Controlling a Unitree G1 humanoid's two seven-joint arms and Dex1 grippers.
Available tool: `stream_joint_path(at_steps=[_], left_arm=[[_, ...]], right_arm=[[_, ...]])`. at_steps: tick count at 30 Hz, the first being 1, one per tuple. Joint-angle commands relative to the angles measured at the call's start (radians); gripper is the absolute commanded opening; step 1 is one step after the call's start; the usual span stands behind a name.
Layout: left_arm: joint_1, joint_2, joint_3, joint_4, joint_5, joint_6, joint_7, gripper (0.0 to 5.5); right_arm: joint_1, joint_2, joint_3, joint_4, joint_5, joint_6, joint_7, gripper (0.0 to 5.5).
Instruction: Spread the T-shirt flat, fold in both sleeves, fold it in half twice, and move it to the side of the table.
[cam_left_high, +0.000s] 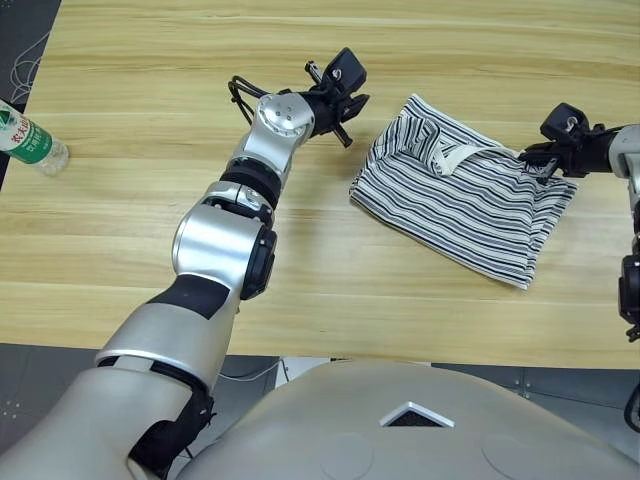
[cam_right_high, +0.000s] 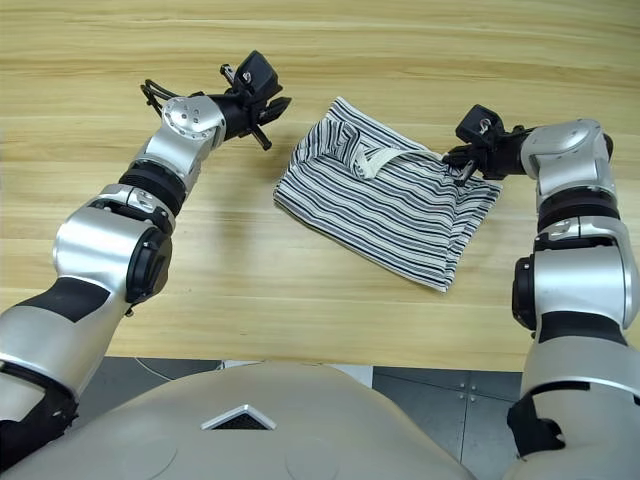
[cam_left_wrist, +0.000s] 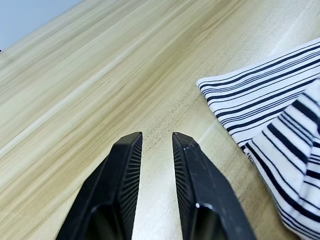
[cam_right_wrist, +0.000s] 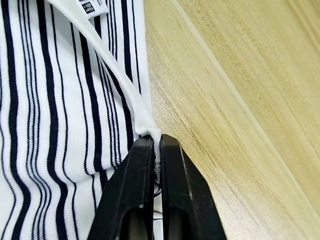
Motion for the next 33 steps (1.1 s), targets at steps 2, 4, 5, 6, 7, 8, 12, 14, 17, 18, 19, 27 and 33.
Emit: stream_joint_path(at_steps=[2,4,5,6,7,8,12,14,17,18,19,27,33], left_arm=[[0.018,0.005,0.003,0.004,0.004,-0.005,0.009,1.12],[0.018,0.005,0.005,0.004,0.004,-0.004,0.010,1.12],[0.018,0.005,0.005,0.004,0.004,-0.004,0.010,1.12],[0.018,0.005,0.006,0.004,0.004,-0.004,0.011,1.12],[0.018,0.005,0.006,0.004,0.004,-0.004,0.011,1.12],[0.018,0.005,0.006,0.004,0.004,-0.004,0.011,1.12],[0.018,0.005,0.008,0.005,0.004,-0.004,0.012,1.12],[0.018,0.005,0.009,0.005,0.004,-0.004,0.013,1.12],[0.017,0.005,0.009,0.005,0.005,-0.004,0.012,1.12],[0.017,0.005,0.010,0.005,0.004,-0.004,0.013,1.12],[0.017,0.005,0.010,0.005,0.004,-0.004,0.013,1.12],[0.014,0.010,0.020,0.000,-0.006,-0.013,0.011,1.12],[-0.012,0.029,0.118,-0.097,-0.133,-0.095,-0.086,1.12]], right_arm=[[0.010,0.022,0.007,0.025,-0.020,0.005,0.002,0.89],[0.010,0.019,0.011,0.026,-0.026,-0.003,0.000,0.89],[0.010,0.019,0.010,0.026,-0.026,-0.007,-0.002,0.89],[0.008,0.019,0.008,0.026,-0.024,-0.010,-0.002,0.89],[0.003,0.020,0.001,0.025,-0.016,-0.011,0.001,0.89],[-0.001,0.020,-0.006,0.024,-0.008,-0.012,0.007,0.89],[-0.025,0.018,-0.046,0.019,0.026,-0.015,0.020,0.89],[-0.041,0.014,-0.073,0.015,0.046,-0.025,0.021,0.89],[-0.067,0.005,-0.117,-0.011,0.090,-0.042,0.060,0.89],[-0.073,0.001,-0.122,-0.022,0.095,-0.051,0.074,0.89],[-0.078,-0.002,-0.122,-0.028,0.094,-0.056,0.082,0.89],[-0.077,0.008,-0.101,-0.016,0.057,-0.067,0.048,0.89],[-0.030,0.083,-0.148,-0.126,0.168,-0.029,0.164,0.89]])
